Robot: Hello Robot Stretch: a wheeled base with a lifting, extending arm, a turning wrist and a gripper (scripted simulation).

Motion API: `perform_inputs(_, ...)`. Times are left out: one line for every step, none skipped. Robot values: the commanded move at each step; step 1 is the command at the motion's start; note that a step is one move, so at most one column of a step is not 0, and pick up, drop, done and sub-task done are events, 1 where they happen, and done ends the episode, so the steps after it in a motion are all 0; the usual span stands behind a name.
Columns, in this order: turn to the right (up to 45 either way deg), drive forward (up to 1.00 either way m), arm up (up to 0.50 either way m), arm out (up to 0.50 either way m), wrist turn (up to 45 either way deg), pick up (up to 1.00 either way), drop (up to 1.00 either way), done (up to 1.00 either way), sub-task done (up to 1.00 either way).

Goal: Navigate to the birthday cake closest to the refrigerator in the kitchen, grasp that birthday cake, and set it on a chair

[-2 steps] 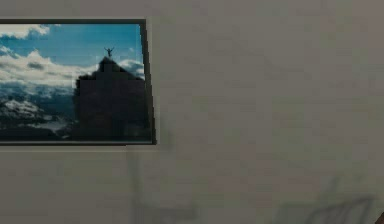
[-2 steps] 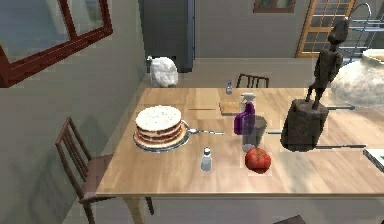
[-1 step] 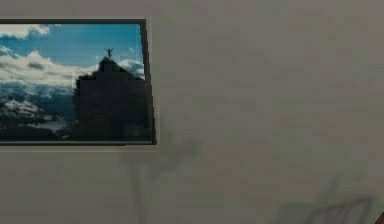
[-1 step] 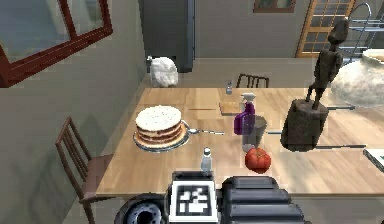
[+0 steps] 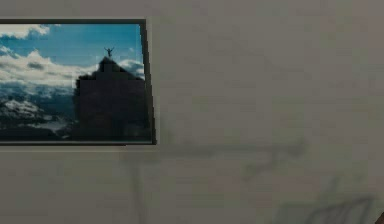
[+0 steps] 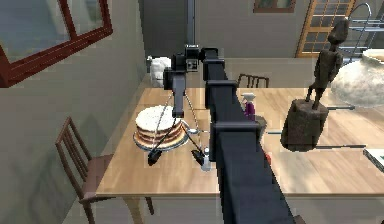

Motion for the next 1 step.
perform_inputs(0.0, 0.00, 0.00, 0.00, 45.0, 0.00, 0.00, 0.00, 0.00)
